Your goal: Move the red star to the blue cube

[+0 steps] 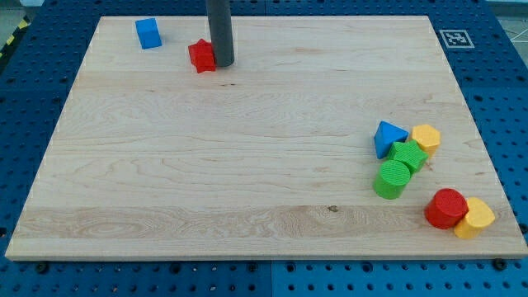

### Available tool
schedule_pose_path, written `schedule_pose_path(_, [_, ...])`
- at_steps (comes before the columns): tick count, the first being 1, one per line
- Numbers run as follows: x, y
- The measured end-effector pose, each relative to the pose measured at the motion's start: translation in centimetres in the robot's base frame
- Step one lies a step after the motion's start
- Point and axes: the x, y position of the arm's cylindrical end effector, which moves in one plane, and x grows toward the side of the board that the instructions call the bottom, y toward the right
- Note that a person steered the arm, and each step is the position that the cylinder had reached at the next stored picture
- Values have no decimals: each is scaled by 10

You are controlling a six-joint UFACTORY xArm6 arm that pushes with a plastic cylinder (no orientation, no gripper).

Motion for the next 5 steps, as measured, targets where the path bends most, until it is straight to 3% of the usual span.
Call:
schedule_pose_path(2, [-8, -50])
schedule_pose_path(5, [9, -68])
